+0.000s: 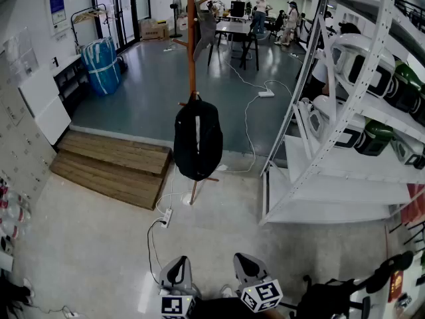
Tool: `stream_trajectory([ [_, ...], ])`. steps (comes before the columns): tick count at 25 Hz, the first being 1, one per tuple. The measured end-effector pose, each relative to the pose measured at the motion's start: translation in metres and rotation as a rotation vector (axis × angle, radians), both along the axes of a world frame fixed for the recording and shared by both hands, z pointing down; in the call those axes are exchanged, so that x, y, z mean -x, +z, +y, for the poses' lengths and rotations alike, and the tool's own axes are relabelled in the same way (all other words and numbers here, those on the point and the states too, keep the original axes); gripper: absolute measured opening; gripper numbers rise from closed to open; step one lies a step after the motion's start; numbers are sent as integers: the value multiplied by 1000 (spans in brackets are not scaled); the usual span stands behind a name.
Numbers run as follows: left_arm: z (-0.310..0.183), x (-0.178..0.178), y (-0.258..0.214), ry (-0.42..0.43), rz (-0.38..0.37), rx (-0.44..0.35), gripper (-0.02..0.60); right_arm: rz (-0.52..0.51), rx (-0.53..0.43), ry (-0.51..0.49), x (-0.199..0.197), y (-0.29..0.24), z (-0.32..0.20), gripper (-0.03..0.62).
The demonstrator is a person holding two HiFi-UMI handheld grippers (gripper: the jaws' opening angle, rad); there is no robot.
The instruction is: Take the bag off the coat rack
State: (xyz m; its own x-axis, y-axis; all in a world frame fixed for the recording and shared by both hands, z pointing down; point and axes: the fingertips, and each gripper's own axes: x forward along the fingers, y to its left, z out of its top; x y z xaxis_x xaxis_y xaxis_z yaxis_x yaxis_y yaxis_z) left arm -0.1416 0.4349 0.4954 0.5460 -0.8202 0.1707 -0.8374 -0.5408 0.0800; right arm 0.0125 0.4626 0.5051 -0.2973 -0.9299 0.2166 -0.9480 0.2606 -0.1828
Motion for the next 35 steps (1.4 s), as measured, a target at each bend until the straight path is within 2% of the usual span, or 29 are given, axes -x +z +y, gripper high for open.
stream_trajectory([
  [12,4,0,-2,12,9,2,18,-17,7,-12,6,0,3,12],
  [17,4,6,0,17,15,3,18,-59,8,8,9,-2,4,12],
  [24,1,25,2,26,23,16,18,-47,23,17,27,0,3,12],
  [35,-13,74,3,77,27,3,18,-17,14,49,80,1,-10,12],
])
